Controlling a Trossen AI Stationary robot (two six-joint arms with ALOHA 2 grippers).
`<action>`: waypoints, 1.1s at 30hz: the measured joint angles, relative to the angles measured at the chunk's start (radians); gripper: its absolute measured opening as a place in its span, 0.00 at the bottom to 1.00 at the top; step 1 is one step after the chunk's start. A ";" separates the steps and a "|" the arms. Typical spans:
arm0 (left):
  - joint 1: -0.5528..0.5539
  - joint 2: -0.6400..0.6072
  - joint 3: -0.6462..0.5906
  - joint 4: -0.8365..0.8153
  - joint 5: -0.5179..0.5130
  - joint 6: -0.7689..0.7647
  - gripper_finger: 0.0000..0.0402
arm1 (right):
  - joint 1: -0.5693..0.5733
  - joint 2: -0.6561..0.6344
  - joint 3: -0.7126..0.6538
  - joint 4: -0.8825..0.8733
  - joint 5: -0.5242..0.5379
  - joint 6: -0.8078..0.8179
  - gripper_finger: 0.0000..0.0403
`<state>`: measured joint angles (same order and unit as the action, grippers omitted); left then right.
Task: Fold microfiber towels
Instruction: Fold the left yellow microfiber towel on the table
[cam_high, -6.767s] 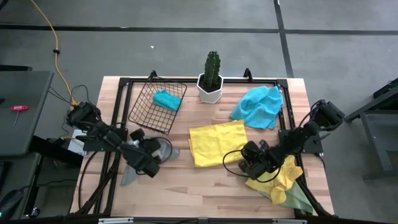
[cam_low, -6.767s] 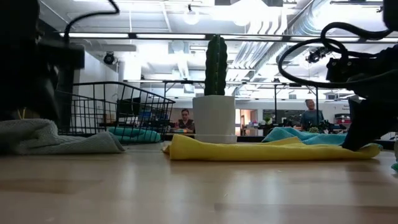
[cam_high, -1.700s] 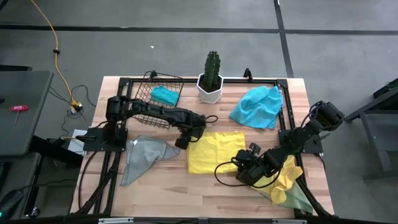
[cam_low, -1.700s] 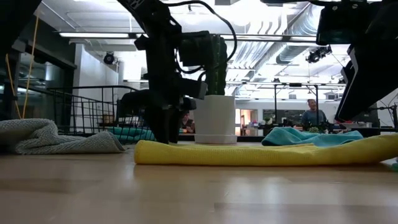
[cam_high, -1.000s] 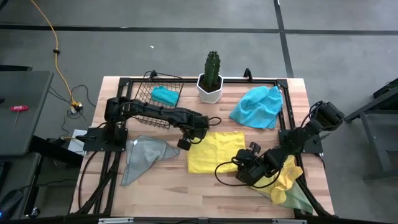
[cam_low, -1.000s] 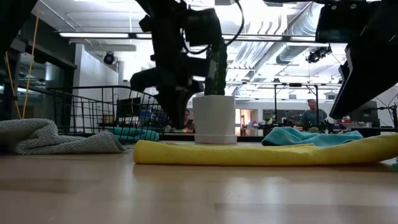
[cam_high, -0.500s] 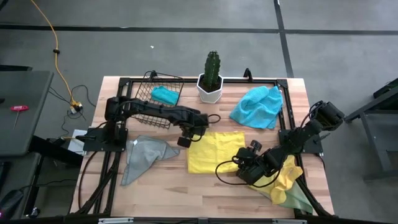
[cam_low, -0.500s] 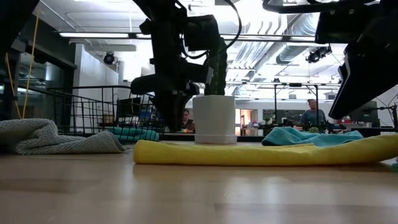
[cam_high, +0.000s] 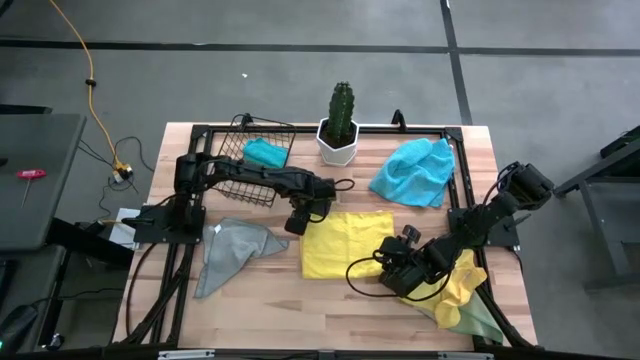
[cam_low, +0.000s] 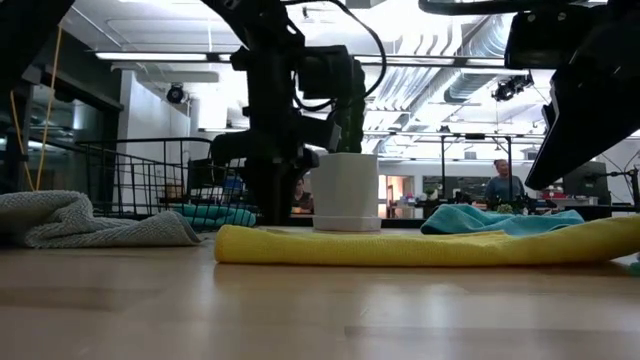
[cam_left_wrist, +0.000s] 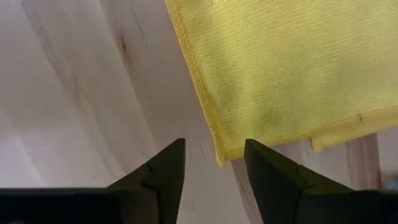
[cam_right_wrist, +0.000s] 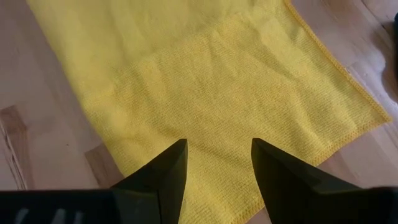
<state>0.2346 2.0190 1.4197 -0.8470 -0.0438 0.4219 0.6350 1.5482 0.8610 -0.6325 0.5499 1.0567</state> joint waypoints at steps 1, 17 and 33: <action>0.004 0.000 0.000 0.001 0.004 -0.001 0.39 | 0.000 0.000 0.000 0.000 0.000 0.000 0.43; 0.015 0.000 0.000 -0.018 0.059 0.019 0.38 | 0.000 0.000 0.001 0.001 -0.005 -0.010 0.43; 0.015 0.059 0.005 -0.023 0.047 0.042 0.38 | 0.000 0.000 0.001 0.002 -0.008 -0.010 0.43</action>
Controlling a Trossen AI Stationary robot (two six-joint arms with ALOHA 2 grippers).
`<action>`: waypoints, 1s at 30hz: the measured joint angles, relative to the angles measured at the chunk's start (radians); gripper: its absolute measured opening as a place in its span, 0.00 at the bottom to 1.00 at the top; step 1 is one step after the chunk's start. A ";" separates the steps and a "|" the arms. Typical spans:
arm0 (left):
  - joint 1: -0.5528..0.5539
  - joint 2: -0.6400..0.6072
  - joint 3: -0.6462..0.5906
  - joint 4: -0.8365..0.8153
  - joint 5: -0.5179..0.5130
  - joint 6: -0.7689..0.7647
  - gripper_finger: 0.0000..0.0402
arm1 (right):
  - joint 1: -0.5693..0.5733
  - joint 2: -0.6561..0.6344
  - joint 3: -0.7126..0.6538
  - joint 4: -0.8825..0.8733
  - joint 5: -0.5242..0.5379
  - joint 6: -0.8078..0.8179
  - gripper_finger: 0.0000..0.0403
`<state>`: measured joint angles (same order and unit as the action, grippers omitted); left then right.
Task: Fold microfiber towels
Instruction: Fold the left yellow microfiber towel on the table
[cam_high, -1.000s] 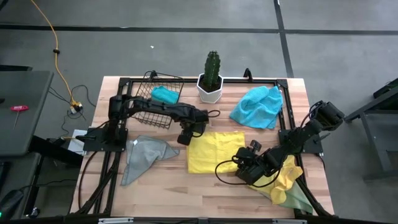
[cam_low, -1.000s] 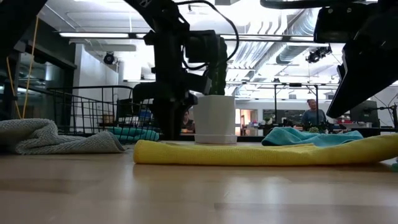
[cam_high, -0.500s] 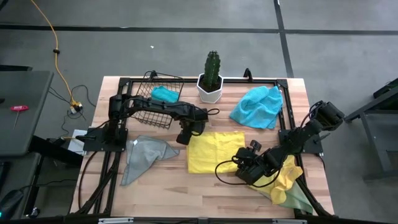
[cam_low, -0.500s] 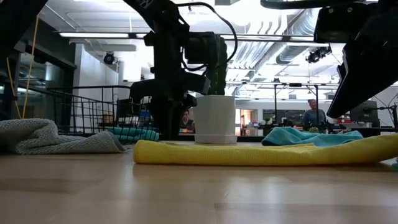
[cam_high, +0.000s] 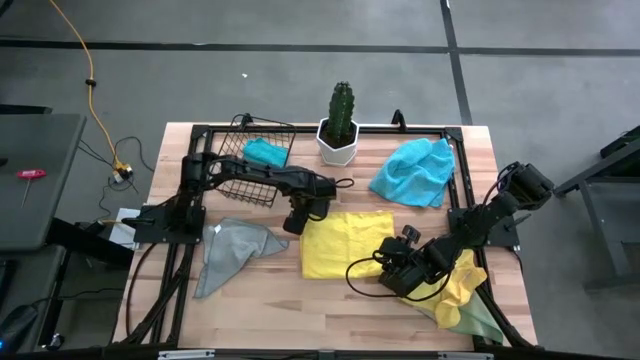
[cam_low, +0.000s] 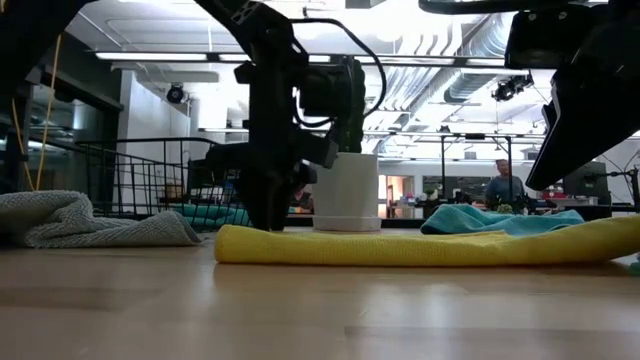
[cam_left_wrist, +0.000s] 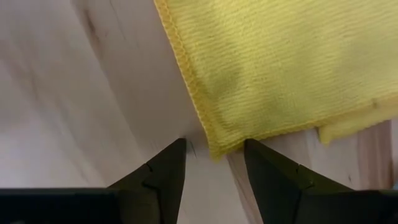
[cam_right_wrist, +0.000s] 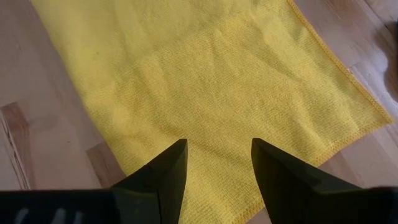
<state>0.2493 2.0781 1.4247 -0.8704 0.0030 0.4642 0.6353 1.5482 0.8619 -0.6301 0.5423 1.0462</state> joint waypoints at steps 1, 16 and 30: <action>0.000 0.000 -0.001 0.001 0.000 0.000 0.38 | 0.000 0.000 0.000 0.000 0.000 0.000 0.43; 0.000 -0.002 0.008 0.000 0.008 0.011 0.22 | 0.000 0.000 0.000 -0.002 0.000 -0.008 0.43; -0.015 0.001 0.129 -0.110 -0.034 -0.008 0.00 | -0.001 0.000 0.000 -0.015 0.008 -0.016 0.43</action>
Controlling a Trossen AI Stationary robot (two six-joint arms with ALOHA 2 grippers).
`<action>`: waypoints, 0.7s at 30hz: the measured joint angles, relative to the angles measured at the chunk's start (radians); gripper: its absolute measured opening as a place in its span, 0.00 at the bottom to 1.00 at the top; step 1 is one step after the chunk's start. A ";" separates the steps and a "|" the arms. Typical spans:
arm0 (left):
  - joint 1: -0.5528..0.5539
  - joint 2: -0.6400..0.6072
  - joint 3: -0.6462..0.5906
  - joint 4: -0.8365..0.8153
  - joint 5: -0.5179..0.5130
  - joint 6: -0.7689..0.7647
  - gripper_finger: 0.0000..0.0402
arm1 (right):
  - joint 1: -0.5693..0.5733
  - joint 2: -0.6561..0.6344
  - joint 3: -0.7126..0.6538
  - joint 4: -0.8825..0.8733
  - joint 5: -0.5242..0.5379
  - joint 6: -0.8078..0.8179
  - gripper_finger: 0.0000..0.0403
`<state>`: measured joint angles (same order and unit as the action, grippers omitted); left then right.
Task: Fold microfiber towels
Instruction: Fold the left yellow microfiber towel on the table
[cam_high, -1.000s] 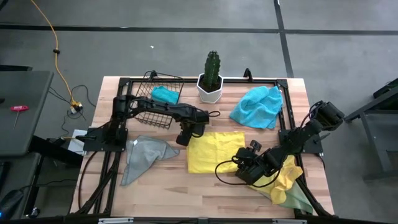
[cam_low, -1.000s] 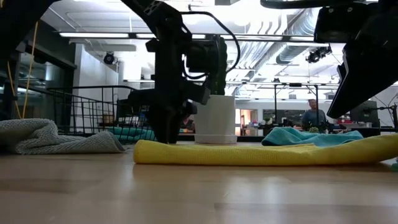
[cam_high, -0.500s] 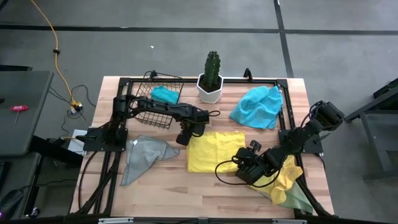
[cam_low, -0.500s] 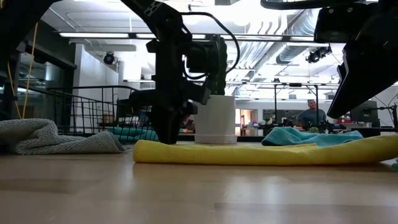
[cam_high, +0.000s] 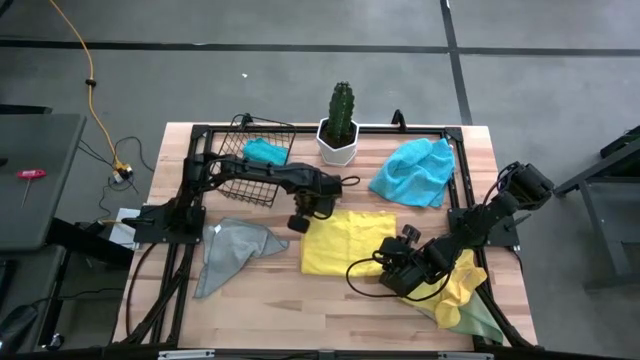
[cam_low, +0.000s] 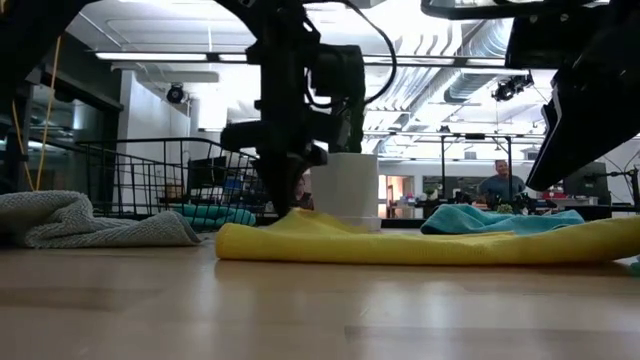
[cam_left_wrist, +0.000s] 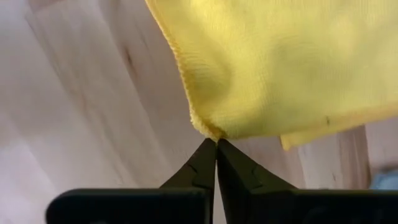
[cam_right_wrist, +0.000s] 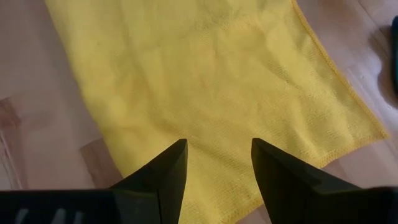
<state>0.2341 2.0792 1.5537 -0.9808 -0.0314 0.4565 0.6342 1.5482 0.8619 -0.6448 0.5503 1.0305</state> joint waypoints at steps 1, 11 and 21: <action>-0.002 0.000 0.005 -0.017 -0.008 -0.006 0.00 | -0.003 0.000 0.000 -0.005 0.009 0.000 0.43; -0.072 -0.003 0.007 -0.102 -0.028 -0.060 0.00 | -0.112 0.000 0.000 -0.217 0.168 0.011 0.43; -0.142 -0.035 0.008 -0.113 -0.110 -0.061 0.00 | -0.288 -0.210 -0.299 0.081 0.169 -0.134 0.43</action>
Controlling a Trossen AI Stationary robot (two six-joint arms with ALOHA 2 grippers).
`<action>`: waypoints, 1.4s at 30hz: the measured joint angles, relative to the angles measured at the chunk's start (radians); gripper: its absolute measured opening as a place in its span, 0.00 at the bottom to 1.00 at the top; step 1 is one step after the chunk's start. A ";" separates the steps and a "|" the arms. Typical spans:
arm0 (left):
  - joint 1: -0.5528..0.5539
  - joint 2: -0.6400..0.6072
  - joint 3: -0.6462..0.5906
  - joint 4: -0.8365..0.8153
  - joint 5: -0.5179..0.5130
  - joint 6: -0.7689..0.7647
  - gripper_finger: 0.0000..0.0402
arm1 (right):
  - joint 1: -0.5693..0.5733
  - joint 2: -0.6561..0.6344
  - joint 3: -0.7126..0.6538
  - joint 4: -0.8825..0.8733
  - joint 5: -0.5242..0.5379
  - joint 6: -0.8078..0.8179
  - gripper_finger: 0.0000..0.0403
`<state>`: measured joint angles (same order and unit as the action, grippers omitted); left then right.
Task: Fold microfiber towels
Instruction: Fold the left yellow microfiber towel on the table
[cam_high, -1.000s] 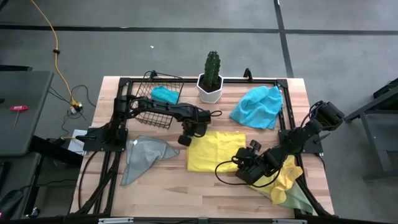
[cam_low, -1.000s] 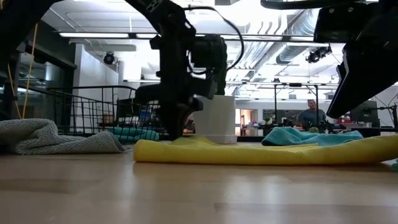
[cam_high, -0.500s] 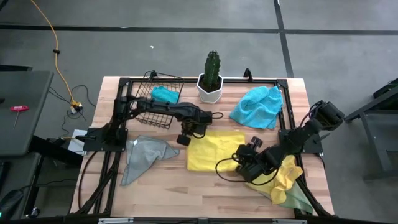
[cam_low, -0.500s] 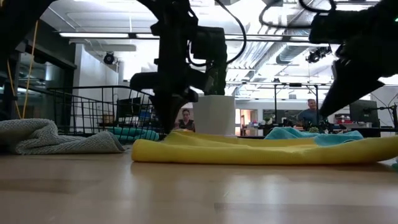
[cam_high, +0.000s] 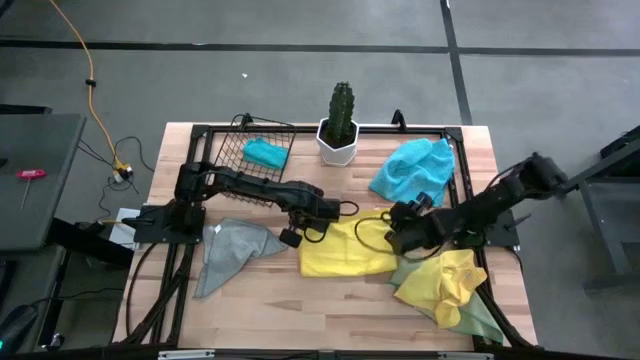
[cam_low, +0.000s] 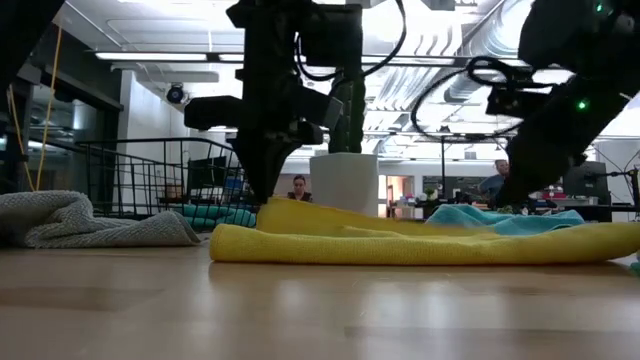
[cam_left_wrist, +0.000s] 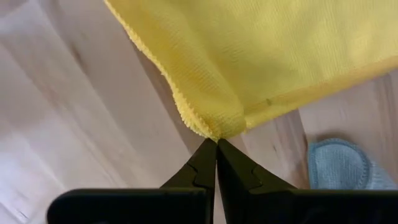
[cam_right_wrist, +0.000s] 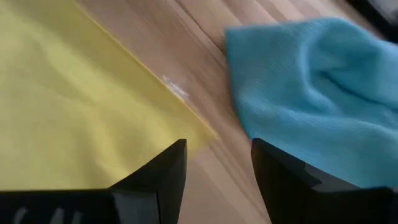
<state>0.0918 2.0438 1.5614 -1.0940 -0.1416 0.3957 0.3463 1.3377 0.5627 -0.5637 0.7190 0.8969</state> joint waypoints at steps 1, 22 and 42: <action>0.000 -0.001 0.000 -0.002 -0.001 0.000 0.00 | -0.012 -0.046 -0.039 0.076 -0.006 -0.029 0.43; -0.035 -0.003 0.000 0.021 -0.045 0.000 0.00 | -0.397 -0.264 -0.349 0.564 -0.425 -0.244 0.43; -0.034 -0.003 0.000 0.023 -0.061 0.000 0.00 | -0.405 -0.122 -0.349 0.697 -0.451 -0.251 0.22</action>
<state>0.0582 2.0403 1.5612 -1.0710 -0.2024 0.3958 -0.0589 1.2160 0.2138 0.1336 0.2685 0.6460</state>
